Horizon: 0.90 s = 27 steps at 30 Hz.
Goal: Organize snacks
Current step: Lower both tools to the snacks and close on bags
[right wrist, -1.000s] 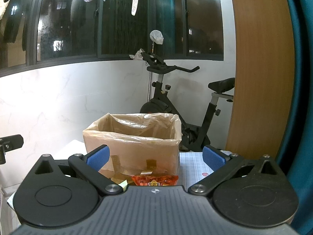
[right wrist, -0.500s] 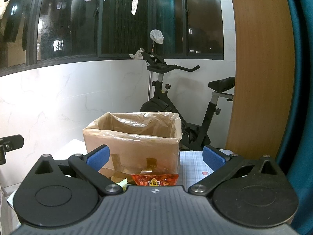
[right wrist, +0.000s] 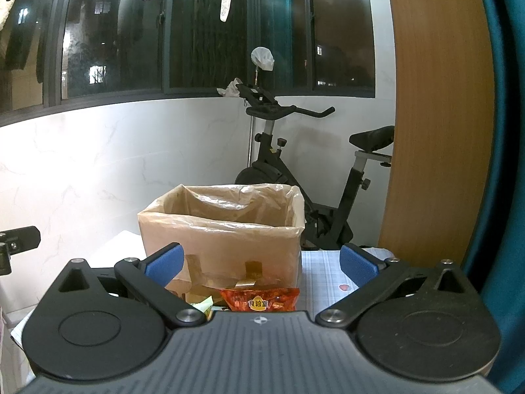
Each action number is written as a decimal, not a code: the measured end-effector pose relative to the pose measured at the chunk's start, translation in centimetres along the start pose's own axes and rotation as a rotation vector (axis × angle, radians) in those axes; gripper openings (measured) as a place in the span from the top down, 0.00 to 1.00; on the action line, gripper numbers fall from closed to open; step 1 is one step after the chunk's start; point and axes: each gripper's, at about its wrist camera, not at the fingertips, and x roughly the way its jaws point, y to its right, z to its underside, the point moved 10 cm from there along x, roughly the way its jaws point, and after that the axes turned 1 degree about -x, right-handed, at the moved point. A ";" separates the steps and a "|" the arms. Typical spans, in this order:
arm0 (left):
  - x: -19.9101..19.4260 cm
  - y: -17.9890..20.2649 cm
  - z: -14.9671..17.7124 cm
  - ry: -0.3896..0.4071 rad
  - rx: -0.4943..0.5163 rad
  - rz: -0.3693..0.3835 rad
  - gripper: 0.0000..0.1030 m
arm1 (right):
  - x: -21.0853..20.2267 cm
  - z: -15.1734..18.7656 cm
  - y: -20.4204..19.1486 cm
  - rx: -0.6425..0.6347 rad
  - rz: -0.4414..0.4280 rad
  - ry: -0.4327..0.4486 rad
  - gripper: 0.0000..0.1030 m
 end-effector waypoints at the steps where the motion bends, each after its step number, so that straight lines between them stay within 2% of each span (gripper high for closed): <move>1: 0.3 -0.2 -0.1 0.007 0.010 -0.018 0.00 | 0.0 -0.1 0.0 -0.002 -0.002 0.007 0.00; 5: 2.2 -1.5 -0.3 0.016 0.035 -0.082 0.00 | 0.7 -0.3 0.5 -0.015 -0.010 0.039 0.00; 12: 5.5 -3.0 -0.7 0.020 0.037 -0.103 0.00 | 3.9 0.6 1.8 -0.017 -0.047 0.065 0.00; 15: 6.8 -3.1 -0.1 0.013 0.041 -0.085 0.00 | 5.2 1.5 1.5 -0.029 -0.065 0.064 0.00; 21: 9.5 -2.2 2.8 -0.038 0.006 -0.018 0.01 | 8.5 6.1 1.6 -0.013 -0.073 -0.001 0.00; 27: 11.4 -0.7 5.4 -0.092 -0.028 0.054 0.01 | 10.9 10.9 1.5 -0.046 -0.080 -0.104 0.00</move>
